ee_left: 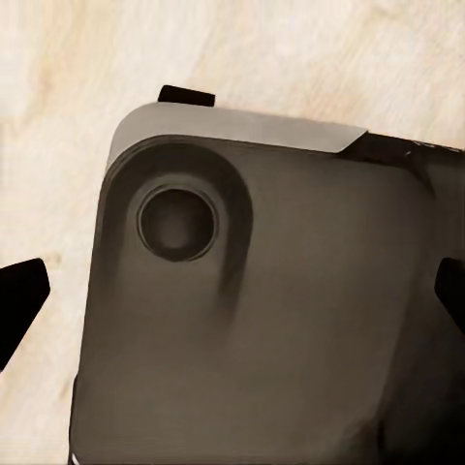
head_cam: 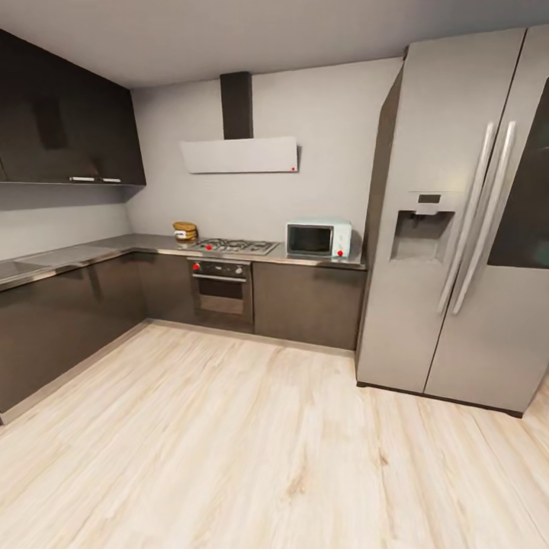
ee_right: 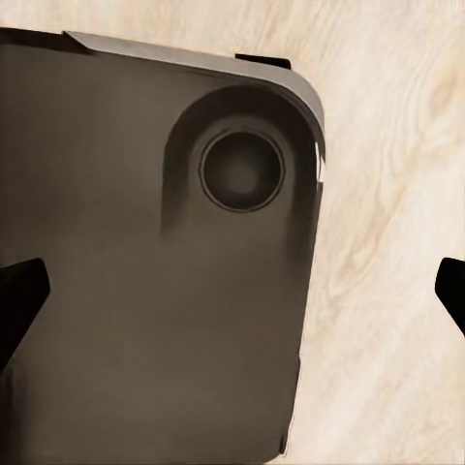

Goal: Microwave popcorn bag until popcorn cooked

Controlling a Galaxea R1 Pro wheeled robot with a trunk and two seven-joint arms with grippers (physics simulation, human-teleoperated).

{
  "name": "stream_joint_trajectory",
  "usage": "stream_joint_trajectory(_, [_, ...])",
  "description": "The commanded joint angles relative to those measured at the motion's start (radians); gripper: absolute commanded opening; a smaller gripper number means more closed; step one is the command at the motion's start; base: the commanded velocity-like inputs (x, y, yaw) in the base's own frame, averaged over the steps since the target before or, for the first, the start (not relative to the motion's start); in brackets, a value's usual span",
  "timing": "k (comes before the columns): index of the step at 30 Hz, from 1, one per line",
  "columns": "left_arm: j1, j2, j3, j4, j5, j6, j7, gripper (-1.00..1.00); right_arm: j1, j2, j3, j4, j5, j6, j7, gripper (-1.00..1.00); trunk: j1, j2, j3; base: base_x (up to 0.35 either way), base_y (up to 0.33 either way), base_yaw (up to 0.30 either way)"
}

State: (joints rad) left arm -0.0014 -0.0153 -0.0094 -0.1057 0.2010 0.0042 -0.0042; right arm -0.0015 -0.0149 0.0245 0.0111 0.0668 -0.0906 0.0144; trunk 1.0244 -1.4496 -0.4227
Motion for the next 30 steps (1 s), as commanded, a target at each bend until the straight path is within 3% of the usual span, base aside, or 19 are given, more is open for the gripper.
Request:
stream_joint_trajectory(1, [0.000,0.000,-0.001,0.000,0.008,0.000,0.000,1.00,-0.001,0.000,0.002,0.001,0.007,-0.004,0.001,1.00,0.001,0.000,-0.001,0.321,0.184,0.000])
stream_joint_trajectory(17, [0.000,0.000,-0.003,0.000,0.008,0.002,0.000,1.00,-0.001,-0.001,0.005,0.002,0.014,-0.005,0.003,1.00,0.001,0.000,-0.001,0.321,0.178,0.000])
stream_joint_trajectory(25, [0.000,0.000,-0.003,0.000,0.008,0.002,0.001,1.00,-0.001,0.001,0.004,0.002,0.012,-0.005,0.003,1.00,0.001,0.000,-0.001,0.324,0.030,-0.012])
stream_joint_trajectory(30, [0.000,0.000,-0.002,-0.002,0.006,-0.001,0.001,1.00,-0.001,0.001,0.003,0.002,0.009,-0.004,0.003,1.00,0.001,0.000,-0.001,0.260,0.000,-0.200])
